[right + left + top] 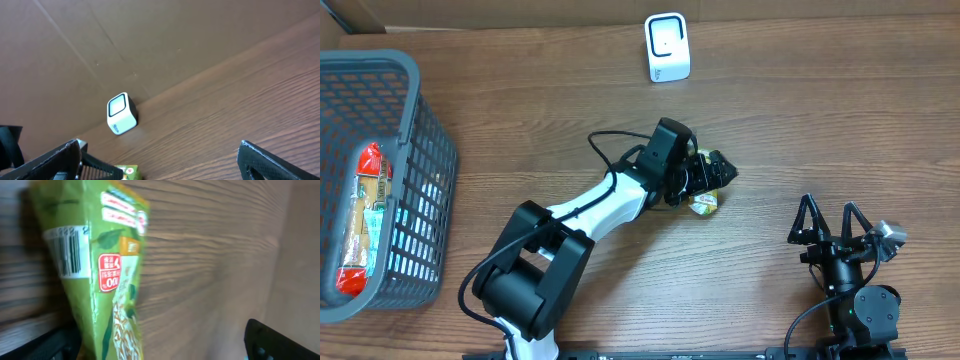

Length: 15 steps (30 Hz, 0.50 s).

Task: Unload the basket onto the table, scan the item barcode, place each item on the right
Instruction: 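Carry the green carton out and set it upright on the table center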

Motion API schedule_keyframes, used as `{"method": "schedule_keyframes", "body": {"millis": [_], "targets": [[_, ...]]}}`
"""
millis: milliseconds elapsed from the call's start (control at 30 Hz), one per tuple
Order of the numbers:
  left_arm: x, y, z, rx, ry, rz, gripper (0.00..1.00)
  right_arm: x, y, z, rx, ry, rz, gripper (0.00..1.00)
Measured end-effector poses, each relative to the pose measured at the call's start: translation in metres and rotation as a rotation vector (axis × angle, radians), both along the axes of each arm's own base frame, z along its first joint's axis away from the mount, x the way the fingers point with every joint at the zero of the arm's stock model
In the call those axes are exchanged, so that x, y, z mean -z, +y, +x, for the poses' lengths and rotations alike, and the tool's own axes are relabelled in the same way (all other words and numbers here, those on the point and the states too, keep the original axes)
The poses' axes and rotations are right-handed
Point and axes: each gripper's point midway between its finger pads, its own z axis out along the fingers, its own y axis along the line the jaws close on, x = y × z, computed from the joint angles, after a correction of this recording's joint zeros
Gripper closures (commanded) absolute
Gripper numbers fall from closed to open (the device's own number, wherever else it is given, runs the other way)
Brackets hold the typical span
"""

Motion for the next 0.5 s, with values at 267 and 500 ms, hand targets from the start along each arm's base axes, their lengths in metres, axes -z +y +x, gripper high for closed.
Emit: {"method": "schedule_keyframes", "body": {"millis": [267, 500], "targets": [[-0.035, 0.024, 0.014, 0.079, -0.064, 0.019, 0.15, 0.0, 0.0, 0.0, 0.0, 0.0, 0.0, 0.0], [-0.126, 0.088, 0.025, 0.017, -0.199, 0.243, 0.0, 0.0, 0.0, 0.0, 0.0, 0.001, 0.0, 0.0]]}}
